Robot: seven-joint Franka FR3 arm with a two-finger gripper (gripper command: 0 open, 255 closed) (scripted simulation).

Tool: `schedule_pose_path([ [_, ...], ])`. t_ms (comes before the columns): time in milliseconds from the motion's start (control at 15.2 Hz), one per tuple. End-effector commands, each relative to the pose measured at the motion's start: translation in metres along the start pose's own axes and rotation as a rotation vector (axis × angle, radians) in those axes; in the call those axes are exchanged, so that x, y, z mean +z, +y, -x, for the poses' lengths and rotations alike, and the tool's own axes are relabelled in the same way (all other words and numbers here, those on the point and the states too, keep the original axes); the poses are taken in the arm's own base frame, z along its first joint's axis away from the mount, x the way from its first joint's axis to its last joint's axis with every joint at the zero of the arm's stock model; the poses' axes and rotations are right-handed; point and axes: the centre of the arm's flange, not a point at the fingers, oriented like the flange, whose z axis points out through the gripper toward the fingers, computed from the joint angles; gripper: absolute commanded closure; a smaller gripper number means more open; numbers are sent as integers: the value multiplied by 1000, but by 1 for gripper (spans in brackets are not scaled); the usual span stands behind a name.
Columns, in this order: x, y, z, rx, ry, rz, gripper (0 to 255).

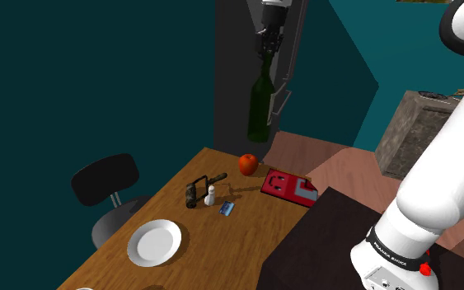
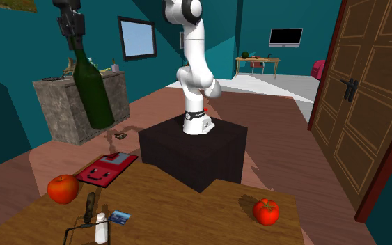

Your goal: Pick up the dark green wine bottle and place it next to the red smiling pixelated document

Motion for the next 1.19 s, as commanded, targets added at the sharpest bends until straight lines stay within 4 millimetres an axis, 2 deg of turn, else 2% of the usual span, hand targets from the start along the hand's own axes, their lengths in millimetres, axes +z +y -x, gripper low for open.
schedule_pose_path([
  [0, -1, 27, -10, -1, 1, 1, 255],
  [66, -1, 32, -12, -1, 1, 1, 255],
  [1122, 83, 35, -8, -1, 1, 1, 255],
])
